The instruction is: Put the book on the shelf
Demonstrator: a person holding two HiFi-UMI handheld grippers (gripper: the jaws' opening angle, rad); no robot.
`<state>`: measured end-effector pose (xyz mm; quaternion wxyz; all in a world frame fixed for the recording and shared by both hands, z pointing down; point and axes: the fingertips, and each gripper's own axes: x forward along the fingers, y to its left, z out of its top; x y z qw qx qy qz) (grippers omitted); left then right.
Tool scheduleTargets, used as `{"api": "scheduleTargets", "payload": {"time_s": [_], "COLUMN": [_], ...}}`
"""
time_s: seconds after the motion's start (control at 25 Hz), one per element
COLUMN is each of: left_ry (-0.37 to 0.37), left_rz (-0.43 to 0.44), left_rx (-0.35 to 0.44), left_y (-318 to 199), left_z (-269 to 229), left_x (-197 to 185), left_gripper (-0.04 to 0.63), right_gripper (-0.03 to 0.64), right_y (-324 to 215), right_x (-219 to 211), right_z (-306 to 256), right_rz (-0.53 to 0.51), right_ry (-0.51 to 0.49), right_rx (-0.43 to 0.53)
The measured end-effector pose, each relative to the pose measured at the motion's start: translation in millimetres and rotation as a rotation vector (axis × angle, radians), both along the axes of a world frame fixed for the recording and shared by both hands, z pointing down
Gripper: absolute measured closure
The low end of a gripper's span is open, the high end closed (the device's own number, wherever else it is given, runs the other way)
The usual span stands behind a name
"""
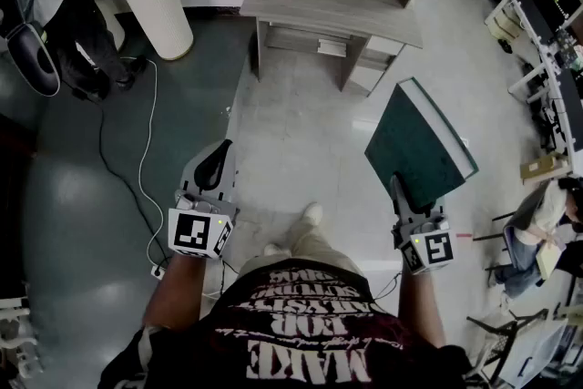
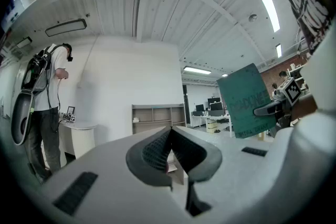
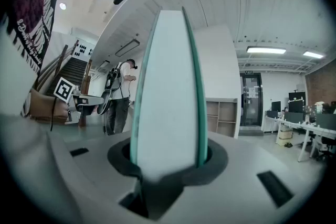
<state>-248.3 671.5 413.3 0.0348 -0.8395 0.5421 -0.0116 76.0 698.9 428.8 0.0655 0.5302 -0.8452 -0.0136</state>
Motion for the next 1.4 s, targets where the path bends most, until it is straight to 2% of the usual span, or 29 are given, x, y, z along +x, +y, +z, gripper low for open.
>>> {"api": "scheduleTargets", "payload": {"time_s": [0.24, 0.6, 0.88, 1.08, 1.4], "left_ry": [-0.021, -0.015, -0.003, 0.019, 0.020], "left_rz": [0.017, -0.007, -0.006, -0.022, -0.043], "left_rx": [-0.006, -0.044, -0.077, -0.086, -0.055], "left_y": [-32, -96, -143, -173, -212], "left_z": [-3, 10, 23, 19, 6], "left_x": [23, 37, 50, 59, 90], "left_gripper": [0.589, 0.589, 0.589, 0.589, 0.589], "right_gripper": [0.451, 0.451, 0.451, 0.451, 0.451], "right_y": [-35, -105, -156, -192, -231], "right_x": [15, 30, 43, 45, 81], "right_z": [6, 11, 30, 20, 10], "right_rz": [-0.003, -0.028, -0.034, -0.075, -0.085], "right_ry": [0.000, -0.032, -0.042, -0.065, -0.090], "right_rx": [-0.007, 0.003, -0.065, -0.022, 0.005]}}
